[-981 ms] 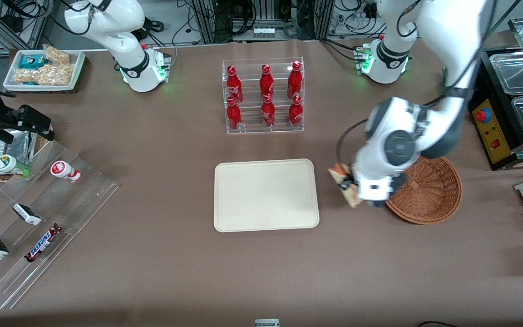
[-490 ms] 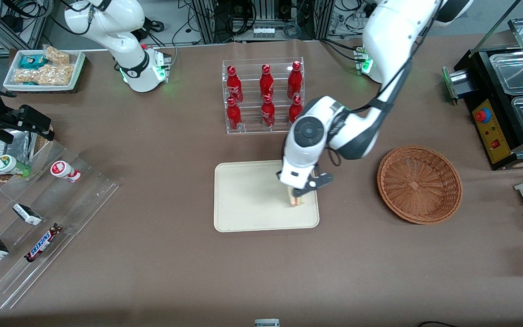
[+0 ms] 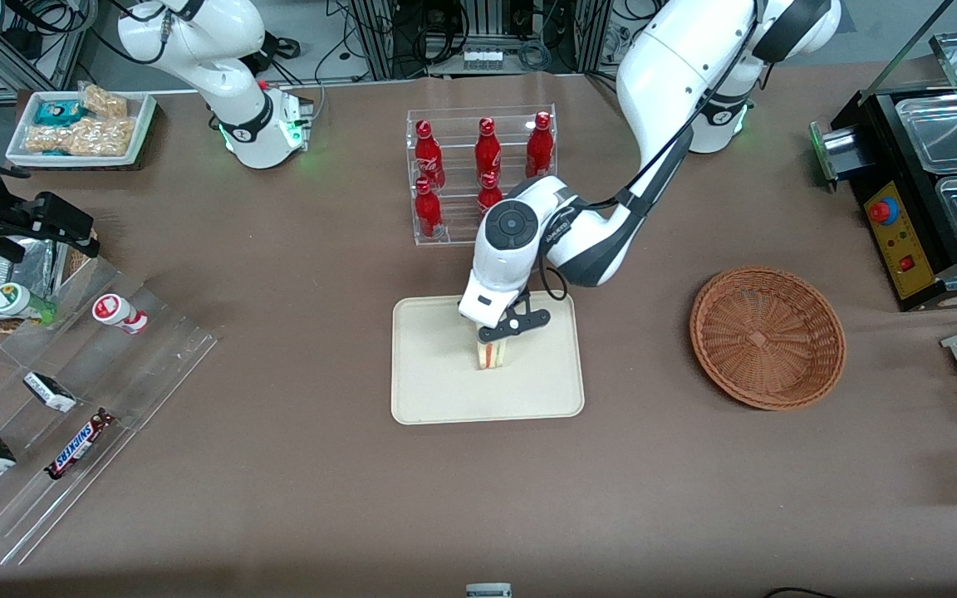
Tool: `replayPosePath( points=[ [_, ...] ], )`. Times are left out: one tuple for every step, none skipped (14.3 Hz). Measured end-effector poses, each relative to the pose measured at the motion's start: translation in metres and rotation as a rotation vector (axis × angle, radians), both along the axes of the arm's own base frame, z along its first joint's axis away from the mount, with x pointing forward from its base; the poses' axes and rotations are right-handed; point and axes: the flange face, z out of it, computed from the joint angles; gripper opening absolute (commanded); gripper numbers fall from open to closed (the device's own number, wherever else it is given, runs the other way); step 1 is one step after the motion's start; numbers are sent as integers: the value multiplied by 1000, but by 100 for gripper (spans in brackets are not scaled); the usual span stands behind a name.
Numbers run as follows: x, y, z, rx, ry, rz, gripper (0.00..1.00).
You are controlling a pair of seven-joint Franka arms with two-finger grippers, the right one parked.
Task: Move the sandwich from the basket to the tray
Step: 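Lower the sandwich onto the tray and open the left gripper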
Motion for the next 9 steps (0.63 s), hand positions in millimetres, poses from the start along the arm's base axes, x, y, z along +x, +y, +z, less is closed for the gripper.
replayPosePath(
  points=[
    [1,-2,0,-12,-12,-4,9],
    [2,-4,-2,-18,-26,-10,9],
    [3,-4,-6,-12,-38,-21,9],
    [3,-3,-12,-1,-47,-33,9],
    [4,-2,-18,8,-51,-40,12],
    [4,-1,-22,12,-51,-41,31],
    [5,-1,-24,13,-50,-41,80],
    [5,-1,-25,14,-51,-41,100],
    [6,-1,-24,13,-52,-42,100]
  ],
)
